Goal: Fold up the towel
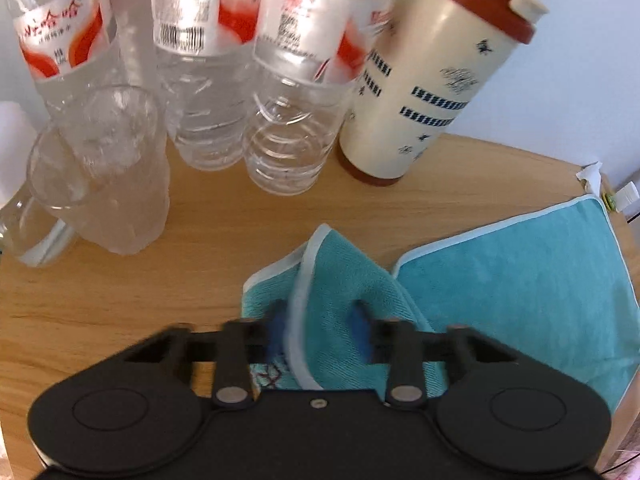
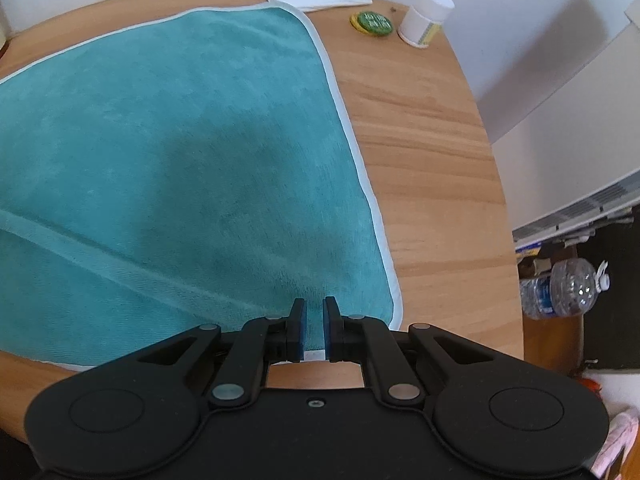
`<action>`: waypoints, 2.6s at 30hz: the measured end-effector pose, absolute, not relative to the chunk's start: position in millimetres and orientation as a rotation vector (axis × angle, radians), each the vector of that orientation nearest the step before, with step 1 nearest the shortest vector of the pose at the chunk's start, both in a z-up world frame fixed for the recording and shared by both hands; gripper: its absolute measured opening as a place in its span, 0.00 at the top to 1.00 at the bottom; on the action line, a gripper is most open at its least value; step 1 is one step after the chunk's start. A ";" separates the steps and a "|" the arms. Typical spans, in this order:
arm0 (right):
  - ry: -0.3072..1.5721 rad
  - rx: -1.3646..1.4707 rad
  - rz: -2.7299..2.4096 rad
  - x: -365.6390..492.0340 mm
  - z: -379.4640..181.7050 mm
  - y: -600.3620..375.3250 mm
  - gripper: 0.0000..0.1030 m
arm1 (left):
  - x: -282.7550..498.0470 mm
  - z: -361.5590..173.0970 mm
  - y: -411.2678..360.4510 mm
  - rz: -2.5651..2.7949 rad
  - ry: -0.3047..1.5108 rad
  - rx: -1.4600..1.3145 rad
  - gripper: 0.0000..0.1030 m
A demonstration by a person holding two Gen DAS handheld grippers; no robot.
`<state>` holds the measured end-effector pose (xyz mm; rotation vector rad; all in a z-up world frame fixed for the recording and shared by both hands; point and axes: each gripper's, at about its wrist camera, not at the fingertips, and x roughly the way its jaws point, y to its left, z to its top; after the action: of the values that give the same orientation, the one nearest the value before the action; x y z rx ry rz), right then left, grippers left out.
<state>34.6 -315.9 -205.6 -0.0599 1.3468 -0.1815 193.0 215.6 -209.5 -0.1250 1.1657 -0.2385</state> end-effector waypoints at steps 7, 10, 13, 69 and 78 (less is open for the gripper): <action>1.350 -0.058 -0.170 38.5 -208.6 -311.4 0.91 | 184.7 -196.6 224.2 -0.235 1.115 -0.154 0.96; 1.349 -0.070 -0.155 43.5 -208.6 -308.4 0.91 | 178.2 -188.3 225.6 -0.233 1.093 -0.163 0.97; 1.348 -0.083 -0.142 48.0 -209.5 -305.0 0.91 | 173.7 -183.6 227.5 -0.212 1.095 -0.159 0.97; 1.224 -0.285 0.144 121.1 -211.6 -230.1 0.77 | -61.5 -175.8 310.4 0.279 1.178 -0.444 0.96; 1.217 -0.329 0.218 129.9 -221.0 -201.8 0.77 | -55.6 -190.1 301.3 0.314 1.221 -0.375 0.69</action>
<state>129.9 -201.8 -221.0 -0.3292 1.2166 0.2179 -55.6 301.3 -190.1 -0.3747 1.2214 0.3138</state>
